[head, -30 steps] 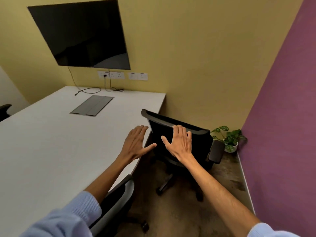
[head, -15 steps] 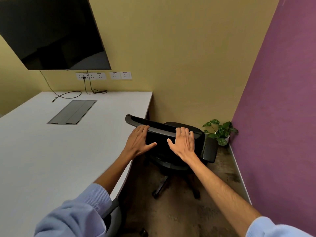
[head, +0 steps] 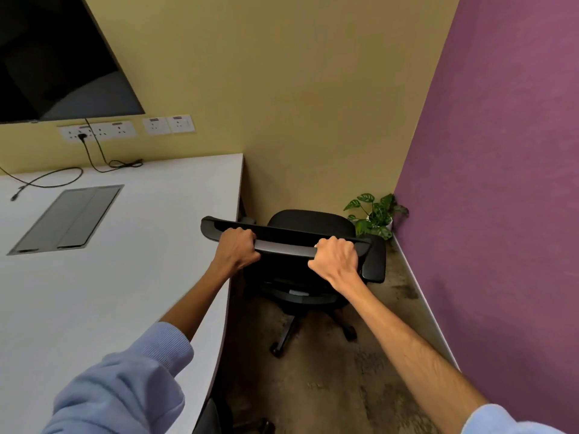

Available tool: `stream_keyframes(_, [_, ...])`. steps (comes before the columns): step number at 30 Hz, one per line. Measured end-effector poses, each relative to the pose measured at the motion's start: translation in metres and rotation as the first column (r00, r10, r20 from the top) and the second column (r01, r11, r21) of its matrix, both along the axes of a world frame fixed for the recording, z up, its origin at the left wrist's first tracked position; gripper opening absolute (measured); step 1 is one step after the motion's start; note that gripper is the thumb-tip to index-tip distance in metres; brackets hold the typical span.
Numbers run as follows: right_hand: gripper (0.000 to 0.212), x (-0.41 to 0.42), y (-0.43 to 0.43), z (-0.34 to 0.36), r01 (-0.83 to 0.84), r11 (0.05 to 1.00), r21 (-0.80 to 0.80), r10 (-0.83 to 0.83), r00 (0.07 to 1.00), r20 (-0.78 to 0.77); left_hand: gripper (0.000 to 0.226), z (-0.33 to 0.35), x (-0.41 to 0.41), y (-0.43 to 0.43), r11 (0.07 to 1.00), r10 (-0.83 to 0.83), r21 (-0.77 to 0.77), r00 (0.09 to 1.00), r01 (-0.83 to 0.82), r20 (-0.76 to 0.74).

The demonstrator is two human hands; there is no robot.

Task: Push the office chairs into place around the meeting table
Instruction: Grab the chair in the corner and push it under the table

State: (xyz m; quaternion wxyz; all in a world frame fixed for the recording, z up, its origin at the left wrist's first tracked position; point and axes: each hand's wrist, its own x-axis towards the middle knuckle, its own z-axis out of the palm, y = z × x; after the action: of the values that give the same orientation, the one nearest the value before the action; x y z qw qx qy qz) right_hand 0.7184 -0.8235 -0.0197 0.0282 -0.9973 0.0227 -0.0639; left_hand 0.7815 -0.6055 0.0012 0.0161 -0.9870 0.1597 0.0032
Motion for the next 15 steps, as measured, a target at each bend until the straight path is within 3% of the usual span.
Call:
stream_keyframes(4, [0.031,0.005,-0.010,-0.002,-0.011,1.000,-0.028,0.011,1.000,0.007,0.021,-0.003,0.007,-0.004,0.999,-0.032,-0.008,0.998,0.033,0.061])
stream_keyframes(15, [0.044,0.021,-0.107,-0.001,-0.135,0.985,-0.106,0.138,0.990,0.030,0.015,-0.014,-0.026,-0.082,0.998,-0.021,-0.050,0.996,0.026,0.092])
